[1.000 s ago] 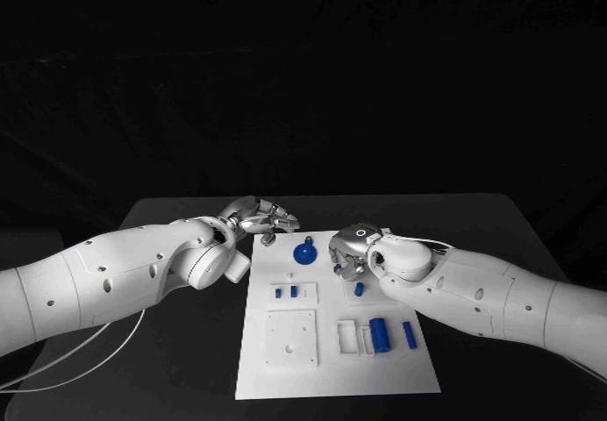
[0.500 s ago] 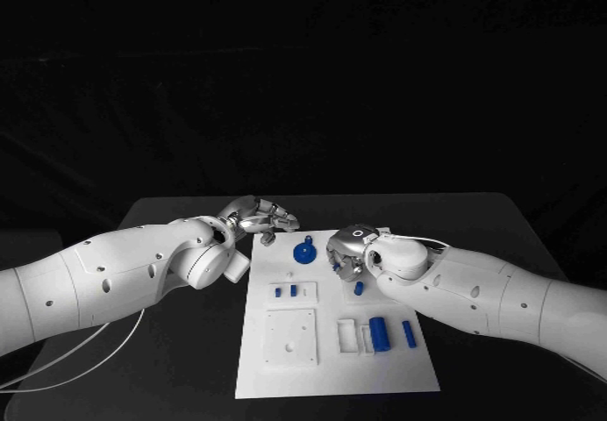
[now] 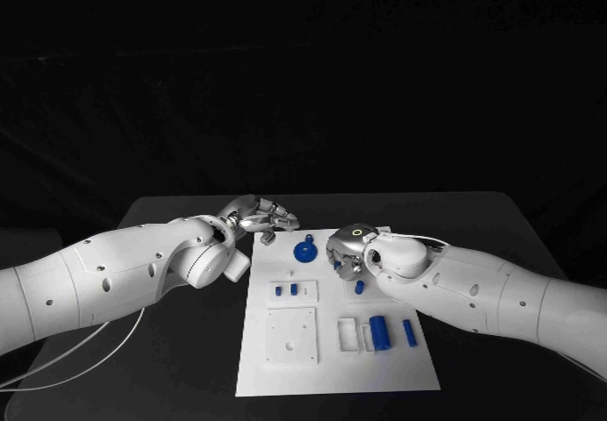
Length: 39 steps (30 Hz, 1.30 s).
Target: Assemble the parts on the task board
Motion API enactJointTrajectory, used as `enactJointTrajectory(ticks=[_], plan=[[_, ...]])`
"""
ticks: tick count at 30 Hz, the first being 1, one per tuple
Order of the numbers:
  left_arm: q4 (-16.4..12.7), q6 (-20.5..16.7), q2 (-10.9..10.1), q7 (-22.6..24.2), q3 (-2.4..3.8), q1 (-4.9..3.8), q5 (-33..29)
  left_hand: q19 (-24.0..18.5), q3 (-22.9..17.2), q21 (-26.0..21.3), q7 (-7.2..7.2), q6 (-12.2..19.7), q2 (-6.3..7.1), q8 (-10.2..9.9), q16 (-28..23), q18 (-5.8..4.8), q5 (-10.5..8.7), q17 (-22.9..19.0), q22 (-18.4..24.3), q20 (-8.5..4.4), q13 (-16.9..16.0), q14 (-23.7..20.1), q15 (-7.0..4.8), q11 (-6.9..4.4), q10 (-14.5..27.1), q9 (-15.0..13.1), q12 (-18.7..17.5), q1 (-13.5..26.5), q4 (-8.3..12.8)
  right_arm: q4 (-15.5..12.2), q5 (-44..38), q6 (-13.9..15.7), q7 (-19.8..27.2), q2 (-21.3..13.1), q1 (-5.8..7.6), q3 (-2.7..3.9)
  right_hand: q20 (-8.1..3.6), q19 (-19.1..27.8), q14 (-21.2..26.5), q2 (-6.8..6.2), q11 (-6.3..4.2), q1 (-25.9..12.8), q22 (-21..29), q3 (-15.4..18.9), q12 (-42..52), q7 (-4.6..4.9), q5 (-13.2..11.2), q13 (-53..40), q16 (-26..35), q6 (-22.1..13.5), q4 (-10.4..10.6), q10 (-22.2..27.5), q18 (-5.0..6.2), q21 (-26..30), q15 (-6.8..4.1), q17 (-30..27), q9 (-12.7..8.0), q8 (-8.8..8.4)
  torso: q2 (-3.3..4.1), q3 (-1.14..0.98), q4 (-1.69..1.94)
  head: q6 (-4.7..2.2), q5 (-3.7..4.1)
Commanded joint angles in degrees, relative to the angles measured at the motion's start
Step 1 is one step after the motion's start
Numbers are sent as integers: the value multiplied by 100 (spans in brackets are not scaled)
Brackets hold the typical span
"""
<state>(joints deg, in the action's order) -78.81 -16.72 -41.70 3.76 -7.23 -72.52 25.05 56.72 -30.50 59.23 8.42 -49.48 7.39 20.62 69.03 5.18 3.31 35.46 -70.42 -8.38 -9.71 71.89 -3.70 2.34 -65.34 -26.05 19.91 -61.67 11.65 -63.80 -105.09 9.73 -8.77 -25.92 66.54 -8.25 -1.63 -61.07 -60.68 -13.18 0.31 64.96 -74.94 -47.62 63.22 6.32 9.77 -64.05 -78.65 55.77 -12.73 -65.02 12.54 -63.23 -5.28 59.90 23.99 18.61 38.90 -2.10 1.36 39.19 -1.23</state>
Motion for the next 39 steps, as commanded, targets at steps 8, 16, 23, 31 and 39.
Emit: enactJointTrajectory(ticks=[8,16,23,31,39], plan=[[-12,57,16,59,4,-8,26,7,2,-26,43,28,-59,-25,-24,265,19,10,0,-83,-11,-24,10,58,-176,14,-64,-9,49,74,-75,119,-48,66,-4,-5,17,-37,7,62,-22,-78,-22,3,55,1,-505,20,-30,167,31,-19,246,-33,-11,-14,28,71,-1,1,3,-14,13],[-1,55,28,57,4,-8,35,7,2,-26,46,33,-60,-27,-26,265,19,12,0,-81,-14,-24,12,60,-175,16,-74,-9,49,91,-141,233,-121,171,-4,-4,-22,-118,-59,78,-109,-322,-13,145,87,-80,-697,35,-55,342,324,-76,246,-68,-86,-31,82,181,-1,3,3,-18,28],[2,56,27,56,4,-8,35,7,2,-27,47,36,-63,-27,-27,265,20,13,0,-80,-16,-24,13,61,-176,17,-79,-7,48,95,-149,180,-264,209,-4,-3,-51,-150,-103,81,-150,-383,-7,205,95,-120,-697,43,-60,406,483,-120,246,-83,-123,-48,105,226,-1,5,5,-24,34],[7,52,27,54,4,-8,36,7,3,-27,48,38,-64,-28,-27,265,20,14,0,-79,-18,-24,14,62,-178,18,-84,-6,46,81,-79,253,-261,183,-4,-2,-57,-162,-123,-1,-158,-556,-3,325,82,-128,-697,56,-56,407,677,-142,246,-92,-138,-62,107,229,0,3,3,-32,25],[20,69,28,62,4,-8,36,7,3,-29,52,51,-63,-33,-30,265,22,17,0,-76,-23,-24,17,65,-177,22,-101,-5,46,75,175,577,-115,129,-3,-2,-82,-99,-52,-290,-45,-648,14,676,27,-7,-697,78,-15,47,686,-69,246,-49,-71,-79,39,46,0,-2,-4,-39,16]])
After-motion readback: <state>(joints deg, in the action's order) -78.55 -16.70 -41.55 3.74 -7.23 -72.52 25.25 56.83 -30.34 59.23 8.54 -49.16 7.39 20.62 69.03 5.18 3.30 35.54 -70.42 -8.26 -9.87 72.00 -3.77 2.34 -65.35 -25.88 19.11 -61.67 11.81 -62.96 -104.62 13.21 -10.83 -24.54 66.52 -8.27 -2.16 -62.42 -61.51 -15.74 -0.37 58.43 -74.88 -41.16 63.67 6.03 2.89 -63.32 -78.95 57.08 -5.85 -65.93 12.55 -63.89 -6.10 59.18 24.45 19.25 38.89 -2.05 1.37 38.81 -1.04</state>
